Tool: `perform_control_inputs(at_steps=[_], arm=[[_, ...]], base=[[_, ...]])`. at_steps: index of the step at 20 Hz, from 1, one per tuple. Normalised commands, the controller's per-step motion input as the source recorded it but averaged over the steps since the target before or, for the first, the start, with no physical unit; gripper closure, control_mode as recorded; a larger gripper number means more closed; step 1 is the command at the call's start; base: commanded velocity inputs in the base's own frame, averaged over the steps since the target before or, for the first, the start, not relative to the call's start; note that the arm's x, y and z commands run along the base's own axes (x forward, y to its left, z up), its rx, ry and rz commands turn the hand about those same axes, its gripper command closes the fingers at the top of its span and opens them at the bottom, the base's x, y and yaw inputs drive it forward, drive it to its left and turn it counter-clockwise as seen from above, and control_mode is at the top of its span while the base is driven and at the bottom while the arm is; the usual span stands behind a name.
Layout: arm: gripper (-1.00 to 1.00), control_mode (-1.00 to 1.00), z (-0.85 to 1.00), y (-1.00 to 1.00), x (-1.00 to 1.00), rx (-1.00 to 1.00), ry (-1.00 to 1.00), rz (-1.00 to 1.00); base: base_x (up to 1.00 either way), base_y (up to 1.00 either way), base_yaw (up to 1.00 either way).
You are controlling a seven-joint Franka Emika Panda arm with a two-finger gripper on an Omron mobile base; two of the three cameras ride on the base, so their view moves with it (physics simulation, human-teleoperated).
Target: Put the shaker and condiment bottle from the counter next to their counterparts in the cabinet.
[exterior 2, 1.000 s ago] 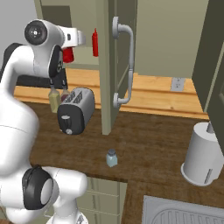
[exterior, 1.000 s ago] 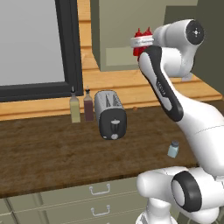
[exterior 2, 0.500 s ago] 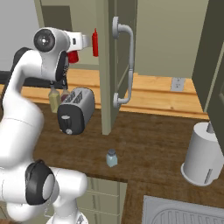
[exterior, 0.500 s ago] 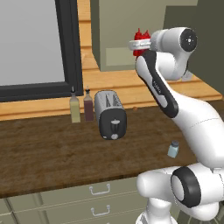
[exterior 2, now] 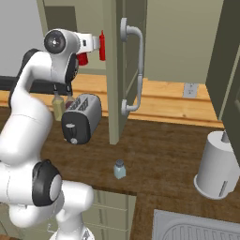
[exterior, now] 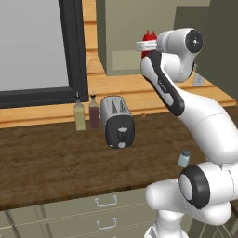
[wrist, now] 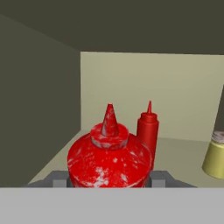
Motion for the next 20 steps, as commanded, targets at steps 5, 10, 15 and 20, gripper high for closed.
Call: perform_control_inputs(at_steps=[5,10,15,20], arm=[[1.00,-1.00,0.00,0.00,0.31,0.00,0.00,0.00],[1.00,-1.00,0.00,0.00,0.25,0.00,0.00,0.00],[1.00,-1.00,-0.06,0.00,0.20,0.00,0.00,0.00],[1.00,-1.00,-0.14,0.00,0.08,0.00,0.00,0.00]], base=[[0.00,0.00,0.00],[0.00,0.00,0.00],[0.00,0.00,0.00],[0.00,0.00,0.00]])
